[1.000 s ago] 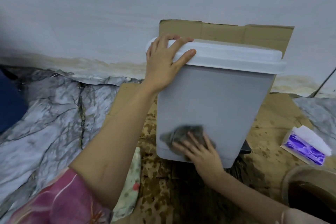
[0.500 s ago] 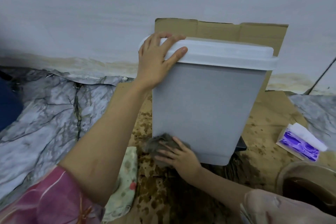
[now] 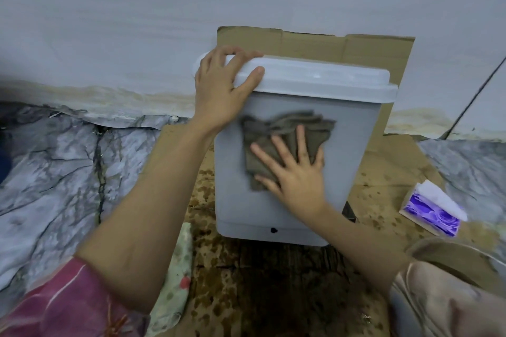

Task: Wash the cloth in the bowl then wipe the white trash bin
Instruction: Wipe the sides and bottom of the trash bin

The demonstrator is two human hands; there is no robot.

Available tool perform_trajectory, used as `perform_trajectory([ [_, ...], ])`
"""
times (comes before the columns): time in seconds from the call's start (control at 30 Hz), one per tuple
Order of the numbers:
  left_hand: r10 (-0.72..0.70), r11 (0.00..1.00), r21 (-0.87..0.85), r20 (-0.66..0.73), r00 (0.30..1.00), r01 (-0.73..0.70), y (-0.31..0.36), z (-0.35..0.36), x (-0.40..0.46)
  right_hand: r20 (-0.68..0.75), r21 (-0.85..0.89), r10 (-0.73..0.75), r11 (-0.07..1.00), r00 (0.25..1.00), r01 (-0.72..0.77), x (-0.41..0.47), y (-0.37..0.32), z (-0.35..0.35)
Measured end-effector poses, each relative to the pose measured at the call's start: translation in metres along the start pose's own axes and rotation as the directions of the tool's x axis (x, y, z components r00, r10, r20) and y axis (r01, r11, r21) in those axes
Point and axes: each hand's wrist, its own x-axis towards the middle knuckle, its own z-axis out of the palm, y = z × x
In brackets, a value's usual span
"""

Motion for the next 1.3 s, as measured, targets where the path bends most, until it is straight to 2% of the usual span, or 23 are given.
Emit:
perform_trajectory([
  [0.13, -0.002, 1.000, 0.000, -0.005, 1.000, 0.002, 0.002, 0.001, 0.000, 0.204, -0.030, -0.292, 0.952, 0.934, 0.304, -0.105, 0.002, 0.037],
  [0.2, 0.007, 1.000, 0.010, -0.015, 1.000, -0.007, 0.000, 0.000, -0.002, 0.328, -0.071, -0.315, 0.932, 0.891, 0.355, -0.147, 0.013, 0.043],
  [0.27, 0.009, 1.000, 0.015, -0.010, 1.000, -0.009, -0.002, 0.000, -0.002, 0.345, -0.108, -0.315, 0.923, 0.884, 0.370, -0.164, 0.026, 0.043],
  [0.33, 0.001, 1.000, 0.013, -0.001, 1.000, -0.001, -0.002, 0.001, -0.001, 0.277, -0.113, -0.257, 0.948, 0.926, 0.297, -0.159, 0.035, 0.036],
  [0.4, -0.005, 1.000, 0.013, -0.002, 1.000, 0.005, -0.001, 0.002, 0.001, 0.175, -0.056, -0.036, 0.997, 0.984, 0.047, -0.133, 0.039, 0.025],
  [0.43, -0.007, 1.000, 0.013, -0.004, 1.000, 0.007, -0.001, 0.002, 0.001, 0.111, -0.020, 0.099, 0.995, 0.989, -0.098, -0.113, 0.040, 0.015],
  [0.5, -0.004, 1.000, 0.012, -0.010, 1.000, 0.005, -0.001, 0.003, 0.001, -0.037, 0.046, 0.305, 0.952, 0.952, -0.303, -0.065, 0.044, -0.007],
  [0.6, -0.011, 1.000, 0.005, -0.009, 1.000, 0.011, -0.001, 0.004, 0.002, -0.093, 0.162, 0.470, 0.877, 0.878, -0.453, -0.013, 0.051, -0.029],
  [0.7, -0.018, 1.000, 0.001, -0.018, 1.000, 0.018, -0.001, 0.006, 0.002, -0.050, 0.124, 0.423, 0.901, 0.905, -0.415, -0.023, 0.046, -0.016],
  [0.8, -0.016, 1.000, -0.003, -0.027, 0.999, 0.016, 0.000, 0.007, 0.003, 0.099, 0.144, 0.306, 0.937, 0.947, -0.318, -0.090, 0.032, 0.021],
  [0.93, -0.020, 1.000, -0.010, -0.031, 0.999, 0.020, 0.002, 0.007, 0.001, 0.275, 0.238, 0.311, 0.895, 0.910, -0.378, -0.179, 0.013, 0.048],
  [1.1, -0.023, 1.000, -0.008, -0.033, 0.999, 0.023, 0.000, 0.006, 0.001, 0.186, 0.339, 0.367, 0.847, 0.912, -0.410, -0.151, 0.017, 0.031],
  [1.2, -0.030, 0.999, -0.020, -0.037, 0.999, 0.029, 0.000, 0.008, 0.003, 0.156, 0.231, 0.400, 0.874, 0.903, -0.427, -0.106, 0.014, 0.014],
  [1.23, -0.029, 0.999, -0.021, -0.039, 0.999, 0.029, 0.000, 0.009, 0.003, 0.160, 0.181, 0.375, 0.898, 0.913, -0.401, -0.094, 0.011, 0.010],
  [1.3, -0.026, 1.000, -0.016, -0.044, 0.999, 0.026, 0.000, 0.009, 0.002, 0.152, 0.096, 0.228, 0.965, 0.962, -0.244, -0.082, 0.003, 0.012],
])
